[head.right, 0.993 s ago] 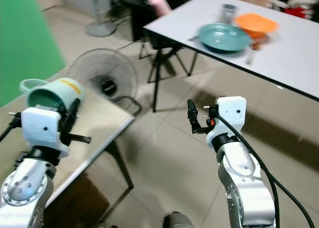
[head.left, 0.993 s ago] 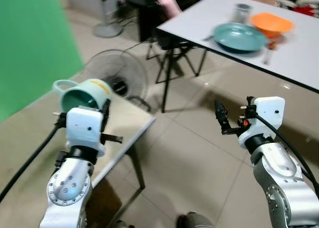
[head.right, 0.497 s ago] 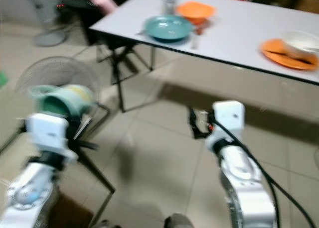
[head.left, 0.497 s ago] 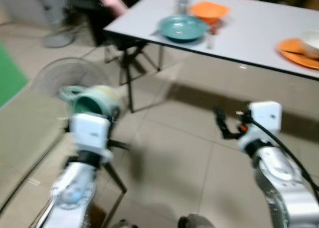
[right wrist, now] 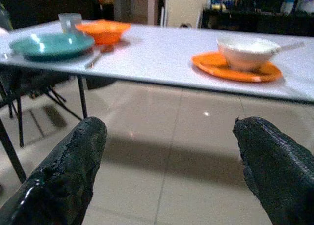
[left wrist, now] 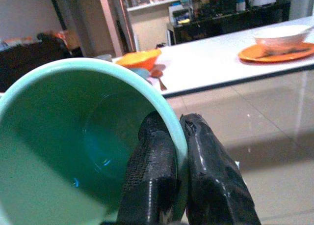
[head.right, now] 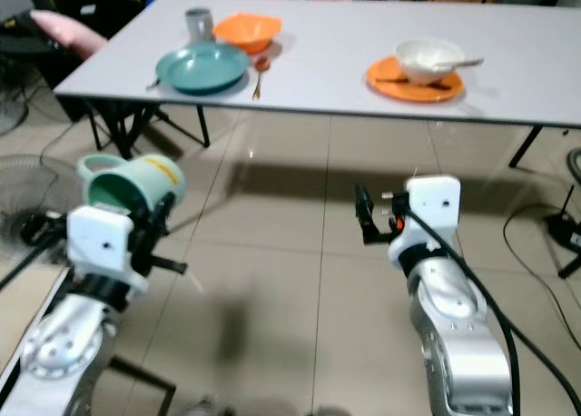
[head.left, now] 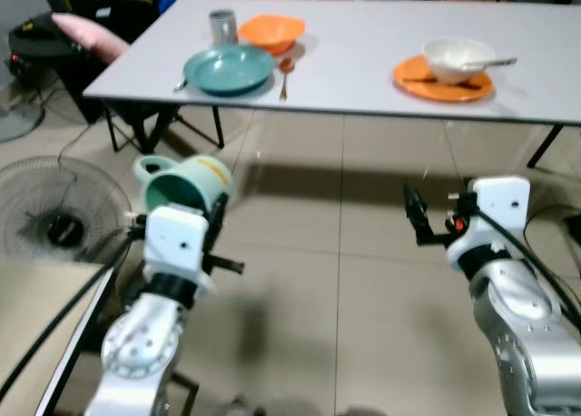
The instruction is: Setting the table
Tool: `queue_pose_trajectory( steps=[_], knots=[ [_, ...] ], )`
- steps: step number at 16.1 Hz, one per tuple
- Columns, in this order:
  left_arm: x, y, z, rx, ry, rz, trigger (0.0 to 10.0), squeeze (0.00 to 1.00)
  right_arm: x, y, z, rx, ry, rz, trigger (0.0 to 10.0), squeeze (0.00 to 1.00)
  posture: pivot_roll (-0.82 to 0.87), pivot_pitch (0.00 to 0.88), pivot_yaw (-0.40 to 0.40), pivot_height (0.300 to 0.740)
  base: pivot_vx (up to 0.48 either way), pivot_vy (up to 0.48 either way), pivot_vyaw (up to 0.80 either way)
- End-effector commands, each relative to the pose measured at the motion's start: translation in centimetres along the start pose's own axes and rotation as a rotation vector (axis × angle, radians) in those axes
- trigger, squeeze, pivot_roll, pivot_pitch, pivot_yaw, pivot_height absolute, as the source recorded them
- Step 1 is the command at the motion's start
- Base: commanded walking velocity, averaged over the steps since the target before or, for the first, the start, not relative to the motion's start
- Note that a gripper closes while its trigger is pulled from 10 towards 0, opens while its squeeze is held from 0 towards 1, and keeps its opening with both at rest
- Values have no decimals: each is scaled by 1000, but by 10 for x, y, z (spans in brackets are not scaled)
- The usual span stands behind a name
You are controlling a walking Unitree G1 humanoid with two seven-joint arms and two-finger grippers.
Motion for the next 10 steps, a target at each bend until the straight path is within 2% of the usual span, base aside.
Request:
queue_pose_trajectory(
  steps=[1,5,8,9,10],
  knots=[
    [6,3,-1,-13,22,11,10000,0,7,6,2,-36,44,14,10000,0,-10,82,35,740,382,0,0],
    [8,3,1,-18,25,14,10000,0,9,6,5,-36,57,5,10000,0,-13,80,38,740,399,0,0],
    [8,3,4,-21,21,18,10000,0,11,8,7,-40,79,15,10000,0,-18,74,43,740,402,0,-715],
    [10,4,7,-25,19,25,10000,0,16,11,10,-57,137,-2,10000,0,-19,69,46,740,401,0,-800],
    [11,5,7,-27,19,27,10000,0,17,12,10,-64,160,-9,10000,0,-19,68,47,740,401,0,0]
  ],
)
Point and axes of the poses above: a point about 5 cm out from each wrist's last joint towards the gripper, its own z axis pointing out of the wrist towards the gripper, its own y axis along the axis of the wrist's last joint, x = y × z, the point moved 1 cm from there along z, pointing out of the wrist towards the gripper, and after that the axes turned 8 degrees about -z, right-handed, at the moved point
